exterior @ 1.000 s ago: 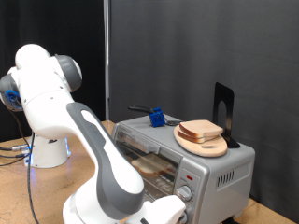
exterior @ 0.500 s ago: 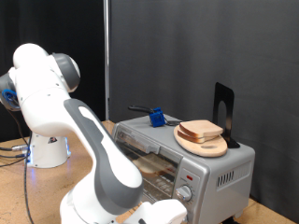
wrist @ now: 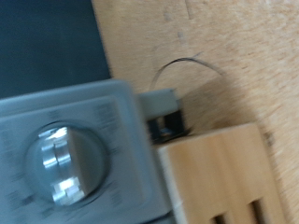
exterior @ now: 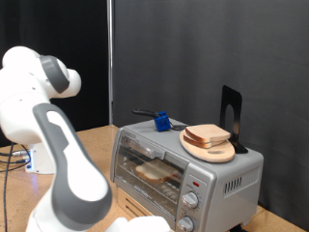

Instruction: Make a piece of toast with the oven

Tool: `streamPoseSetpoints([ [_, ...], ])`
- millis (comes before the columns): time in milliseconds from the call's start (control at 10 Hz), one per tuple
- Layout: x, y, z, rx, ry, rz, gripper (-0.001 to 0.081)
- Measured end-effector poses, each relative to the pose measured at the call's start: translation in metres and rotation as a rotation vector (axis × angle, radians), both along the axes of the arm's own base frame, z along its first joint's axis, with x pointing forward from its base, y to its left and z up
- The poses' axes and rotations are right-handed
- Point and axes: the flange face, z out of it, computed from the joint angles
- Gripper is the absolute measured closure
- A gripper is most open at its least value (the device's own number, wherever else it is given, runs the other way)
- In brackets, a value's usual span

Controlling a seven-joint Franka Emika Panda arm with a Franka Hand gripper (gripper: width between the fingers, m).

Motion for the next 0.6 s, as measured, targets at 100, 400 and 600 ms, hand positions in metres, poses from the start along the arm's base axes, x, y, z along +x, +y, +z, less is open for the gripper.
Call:
streamPoseSetpoints([
  [100,0.0,-0.003,-0.002,0.074,-0.007,0.001,0.0124],
  [400,0.003,0.002,-0.001,0.001,-0.006,0.004,0.0124],
  [600,0.005,0.011,0.009,-0.025,-0.042,-0.008,0.0124],
])
